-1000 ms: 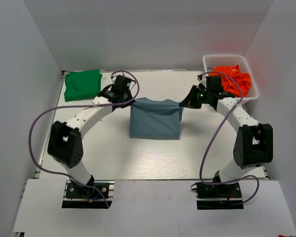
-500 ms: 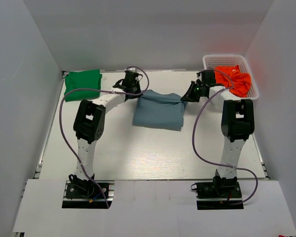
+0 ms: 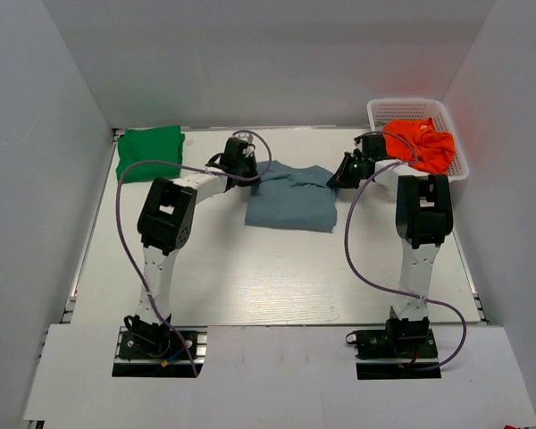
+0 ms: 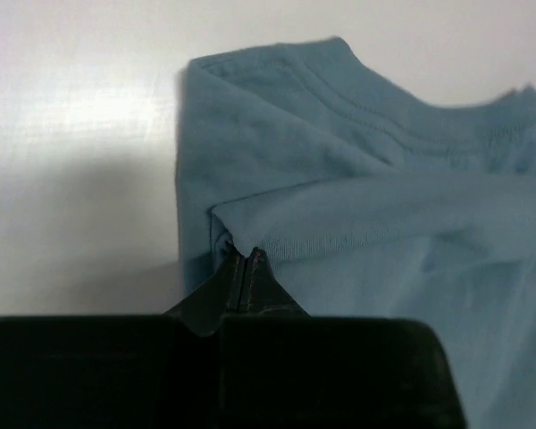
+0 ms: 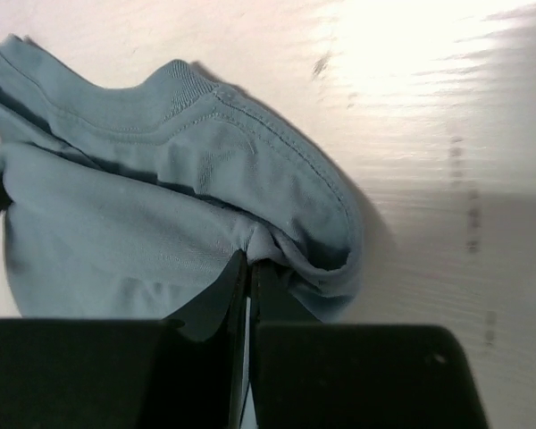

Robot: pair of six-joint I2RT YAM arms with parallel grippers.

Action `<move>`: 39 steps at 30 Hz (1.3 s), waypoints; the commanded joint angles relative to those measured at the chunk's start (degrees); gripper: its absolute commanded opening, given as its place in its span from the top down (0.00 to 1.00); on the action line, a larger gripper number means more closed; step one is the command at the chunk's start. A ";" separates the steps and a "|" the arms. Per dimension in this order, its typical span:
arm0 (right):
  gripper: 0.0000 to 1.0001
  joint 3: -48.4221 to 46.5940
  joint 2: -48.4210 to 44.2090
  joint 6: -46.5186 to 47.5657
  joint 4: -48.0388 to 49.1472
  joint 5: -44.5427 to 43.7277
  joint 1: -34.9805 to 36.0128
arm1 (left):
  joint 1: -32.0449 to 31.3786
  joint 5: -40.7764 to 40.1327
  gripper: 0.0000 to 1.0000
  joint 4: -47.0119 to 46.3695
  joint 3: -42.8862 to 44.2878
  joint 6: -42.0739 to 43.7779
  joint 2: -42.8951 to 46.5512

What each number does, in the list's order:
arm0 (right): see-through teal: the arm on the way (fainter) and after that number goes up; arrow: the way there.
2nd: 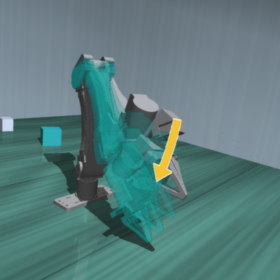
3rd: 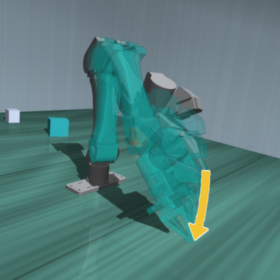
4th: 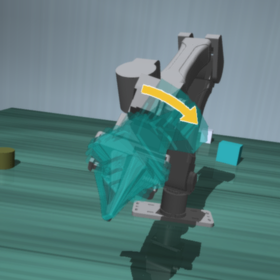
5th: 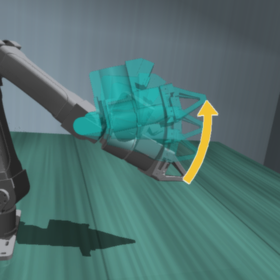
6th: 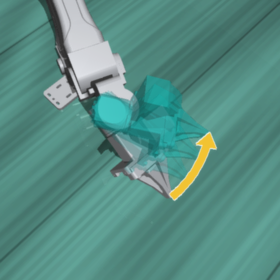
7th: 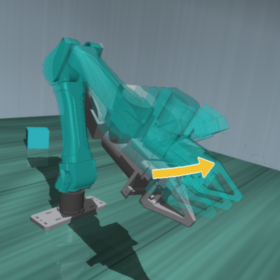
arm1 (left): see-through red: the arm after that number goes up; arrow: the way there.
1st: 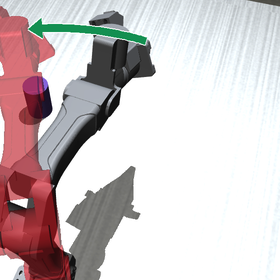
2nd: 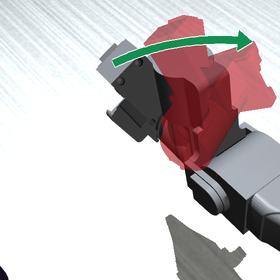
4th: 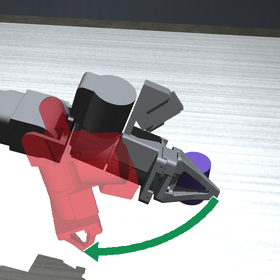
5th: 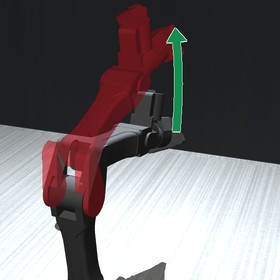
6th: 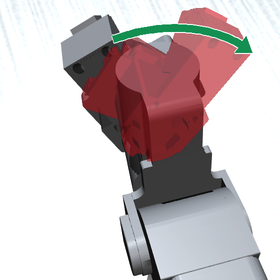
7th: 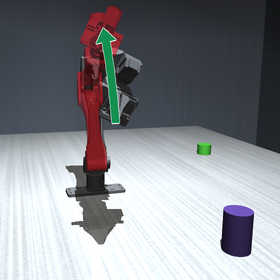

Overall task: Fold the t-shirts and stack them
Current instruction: Fold the long partially folded tshirt into a neat square

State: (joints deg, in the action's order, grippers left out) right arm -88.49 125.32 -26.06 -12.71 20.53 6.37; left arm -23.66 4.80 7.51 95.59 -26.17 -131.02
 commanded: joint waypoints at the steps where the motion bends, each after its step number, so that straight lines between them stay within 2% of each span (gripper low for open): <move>1: 1.00 6.47 -2.17 2.68 0.75 1.97 2.32 | -0.07 3.82 1.00 2.34 -9.95 -2.12 9.80; 3: 1.00 12.59 -6.03 3.47 1.45 1.18 5.21 | -0.77 3.29 1.00 1.72 -19.71 -3.35 14.98; 4: 1.00 14.20 -8.14 4.00 3.11 1.09 6.01 | -1.38 3.29 1.00 1.20 -23.22 -4.14 21.36; 5: 1.00 17.18 -9.20 4.35 3.74 1.35 8.72 | -1.39 3.29 1.00 1.19 -30.30 -4.93 24.73; 7: 1.00 20.61 -13.58 5.49 4.44 1.09 10.76 | -1.92 5.84 1.00 -0.21 -37.46 -7.48 31.76; 8: 1.00 22.72 -14.74 5.50 4.36 0.74 13.38 | -1.92 5.84 1.00 -0.21 -43.24 -8.45 38.93; 11: 1.00 28.10 -21.41 4.89 5.50 -0.67 15.86 | -2.44 3.56 1.00 3.03 -50.82 -11.26 48.90; 13: 1.00 30.99 -26.94 4.18 5.77 -1.11 17.00 | -2.44 2.42 1.00 3.57 -53.65 -11.27 57.52; 19: 1.00 31.80 -36.88 2.60 6.12 -0.76 17.80 | -2.44 -3.47 1.00 8.48 -52.36 -10.75 67.29; 26: 1.00 30.31 -37.60 0.84 5.50 1.70 17.45 | -1.13 -8.31 1.00 4.28 -52.96 -9.25 68.71; 30: 1.00 30.30 -37.78 -2.66 4.36 -4.86 16.83 | -1.13 -12.26 1.00 -1.86 -52.96 -9.41 63.89; 34: 1.00 28.99 -35.50 -5.22 4.36 -9.10 14.64 | -1.13 -21.29 1.00 -1.10 -47.00 -11.53 52.65; 39: 1.00 26.18 -28.74 -7.59 4.27 -15.69 12.35 | 0.45 -20.63 1.00 -5.65 -40.50 -11.53 36.67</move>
State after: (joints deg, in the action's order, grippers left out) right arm -59.27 93.56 -31.77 -8.25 12.75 20.60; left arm -24.93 -11.00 5.21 51.46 -37.50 -89.56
